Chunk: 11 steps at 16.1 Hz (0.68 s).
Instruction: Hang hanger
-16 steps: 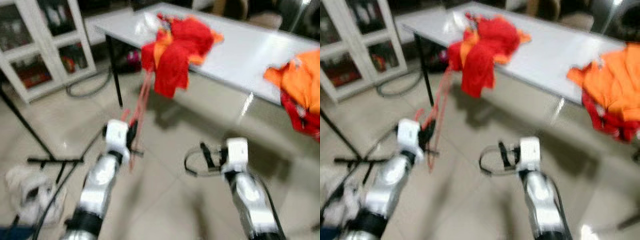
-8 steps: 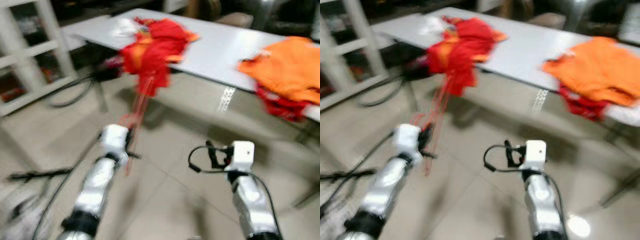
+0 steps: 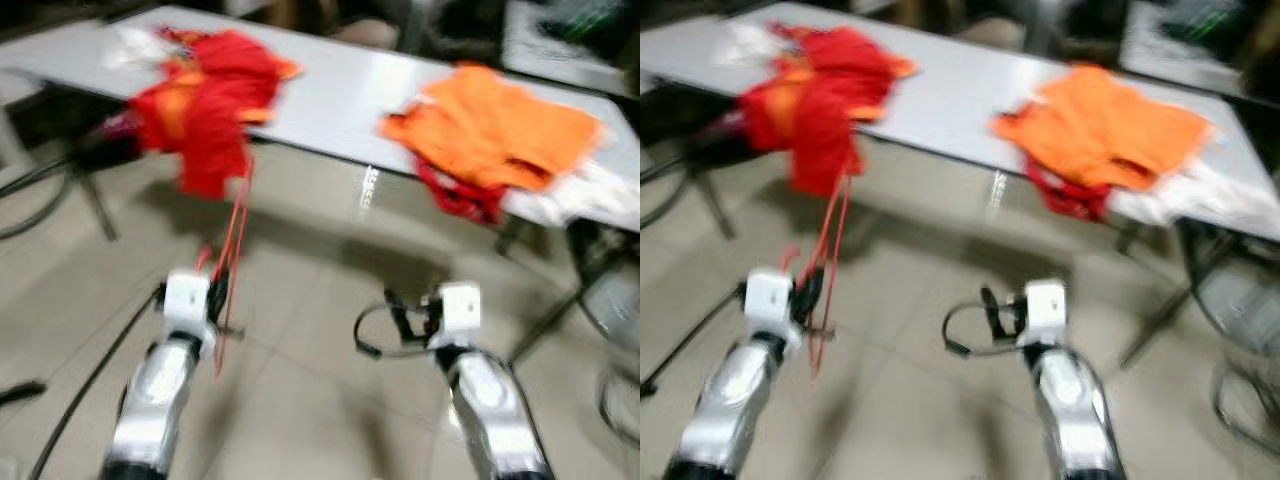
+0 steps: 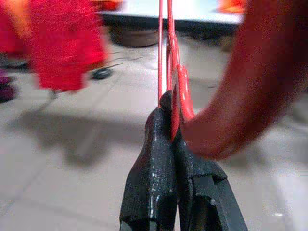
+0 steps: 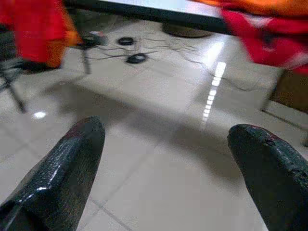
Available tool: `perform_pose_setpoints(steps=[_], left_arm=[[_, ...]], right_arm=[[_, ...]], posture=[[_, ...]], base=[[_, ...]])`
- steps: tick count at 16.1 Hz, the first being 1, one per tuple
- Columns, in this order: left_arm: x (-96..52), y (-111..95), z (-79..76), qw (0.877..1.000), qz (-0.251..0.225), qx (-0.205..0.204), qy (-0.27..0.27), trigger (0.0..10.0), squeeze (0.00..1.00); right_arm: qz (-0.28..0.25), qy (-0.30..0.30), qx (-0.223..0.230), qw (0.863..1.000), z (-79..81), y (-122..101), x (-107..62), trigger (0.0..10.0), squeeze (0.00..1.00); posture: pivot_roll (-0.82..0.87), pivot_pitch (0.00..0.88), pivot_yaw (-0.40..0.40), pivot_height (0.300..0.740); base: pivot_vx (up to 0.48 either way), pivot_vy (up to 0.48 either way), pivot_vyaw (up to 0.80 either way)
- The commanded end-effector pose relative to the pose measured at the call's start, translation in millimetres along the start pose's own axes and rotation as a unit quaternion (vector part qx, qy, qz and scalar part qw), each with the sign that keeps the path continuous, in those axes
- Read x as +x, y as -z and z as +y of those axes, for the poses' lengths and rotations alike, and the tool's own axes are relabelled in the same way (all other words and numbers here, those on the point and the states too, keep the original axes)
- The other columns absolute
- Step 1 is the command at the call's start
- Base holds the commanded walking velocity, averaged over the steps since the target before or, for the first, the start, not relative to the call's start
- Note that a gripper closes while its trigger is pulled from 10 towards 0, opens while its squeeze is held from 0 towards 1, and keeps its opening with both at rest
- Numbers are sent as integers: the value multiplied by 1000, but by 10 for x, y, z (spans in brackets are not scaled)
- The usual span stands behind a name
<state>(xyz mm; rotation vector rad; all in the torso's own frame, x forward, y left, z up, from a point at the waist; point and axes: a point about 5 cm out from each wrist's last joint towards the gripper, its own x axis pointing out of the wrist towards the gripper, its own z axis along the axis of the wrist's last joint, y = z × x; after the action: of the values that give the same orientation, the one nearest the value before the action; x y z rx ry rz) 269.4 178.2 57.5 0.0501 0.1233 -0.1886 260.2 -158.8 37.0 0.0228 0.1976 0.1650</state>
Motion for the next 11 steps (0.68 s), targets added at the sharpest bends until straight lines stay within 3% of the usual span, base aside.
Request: perform_pose_setpoints(steps=[1, 3, 5, 9, 11], left_arm=[[-63, 56, 8, 1000, 15, -4, -3, 10000, 0], [-66, 52, 5, 1000, 15, -4, -3, 10000, 0], [59, -34, -24, 1000, 4, 18, 17, 10000, 0], [85, -137, 32, 1000, -14, 24, 10, 10000, 0], [118, -151, 27, 1000, -16, 24, 8, 10000, 0]], right_arm=[[10, 9, 1, 1000, -38, 23, 11, 10000, 51], [10, 11, 1, 1000, -50, 15, 20, 10000, 51], [9, 19, 3, 1000, -71, 37, 76, 10000, 55], [18, 25, 22, 999, 23, 123, 5, 10000, 55], [13, 11, 14, 1000, 52, 74, 73, 10000, 51]], posture=[[19, 0, -32, 740], [17, 0, -27, 740], [3, 0, -2, 740], [16, 0, -12, 740], [28, 0, -13, 740]], base=[[0, 0, -800], [0, 0, -800], [0, 0, -800], [0, 0, -797], [0, 0, -794]])
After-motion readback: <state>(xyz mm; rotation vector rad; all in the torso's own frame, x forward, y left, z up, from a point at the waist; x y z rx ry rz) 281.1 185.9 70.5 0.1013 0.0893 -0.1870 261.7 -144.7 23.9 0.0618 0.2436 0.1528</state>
